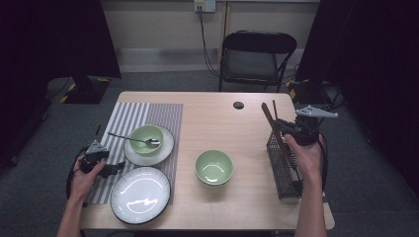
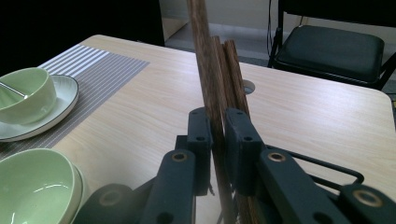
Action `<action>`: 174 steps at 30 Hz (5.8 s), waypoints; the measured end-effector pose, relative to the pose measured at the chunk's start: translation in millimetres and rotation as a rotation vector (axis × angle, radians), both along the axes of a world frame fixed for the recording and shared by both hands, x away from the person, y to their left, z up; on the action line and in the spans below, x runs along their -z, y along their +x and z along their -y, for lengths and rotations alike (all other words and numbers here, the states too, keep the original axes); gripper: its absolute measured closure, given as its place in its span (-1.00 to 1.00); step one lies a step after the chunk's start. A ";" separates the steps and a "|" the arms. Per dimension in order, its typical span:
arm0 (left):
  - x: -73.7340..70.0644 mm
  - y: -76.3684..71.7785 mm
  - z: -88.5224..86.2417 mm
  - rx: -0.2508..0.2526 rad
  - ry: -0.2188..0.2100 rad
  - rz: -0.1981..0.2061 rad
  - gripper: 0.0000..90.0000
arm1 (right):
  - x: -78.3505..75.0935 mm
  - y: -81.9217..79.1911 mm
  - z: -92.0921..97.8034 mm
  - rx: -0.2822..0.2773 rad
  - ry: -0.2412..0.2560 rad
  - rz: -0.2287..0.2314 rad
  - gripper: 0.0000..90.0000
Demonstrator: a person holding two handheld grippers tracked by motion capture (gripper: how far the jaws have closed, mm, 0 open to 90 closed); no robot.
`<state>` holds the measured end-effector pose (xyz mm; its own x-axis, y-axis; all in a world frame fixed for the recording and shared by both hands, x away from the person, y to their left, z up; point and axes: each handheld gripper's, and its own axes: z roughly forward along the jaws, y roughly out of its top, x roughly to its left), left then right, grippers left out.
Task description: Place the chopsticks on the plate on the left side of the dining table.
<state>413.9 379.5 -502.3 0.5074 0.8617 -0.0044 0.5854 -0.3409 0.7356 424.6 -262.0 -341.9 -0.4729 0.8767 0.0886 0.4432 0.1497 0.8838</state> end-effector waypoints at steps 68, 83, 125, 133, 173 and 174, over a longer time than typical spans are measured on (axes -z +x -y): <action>-101.4 -26.5 59.3 0.296 -0.256 0.183 -0.43 | -64.9 0.7 -38.9 -0.067 0.048 0.203 0.90; -108.0 -20.0 92.4 0.364 -0.273 0.173 -0.36 | -58.8 6.8 -76.6 -0.161 0.091 0.194 0.90; -86.7 -59.6 83.9 0.394 -0.188 0.165 -0.39 | -50.2 6.4 -172.8 -0.348 0.108 0.157 0.90; -70.5 -77.7 76.5 0.356 -0.158 0.154 -0.40 | -53.7 1.4 -176.3 -0.359 0.111 0.170 0.90; -145.8 -34.4 177.2 0.557 -0.380 0.347 -0.13 | -65.6 -16.2 -227.9 -0.526 0.165 0.197 0.90; -148.3 -31.3 179.3 0.563 -0.391 0.337 -0.10 | -65.5 -16.4 -227.8 -0.524 0.167 0.199 0.90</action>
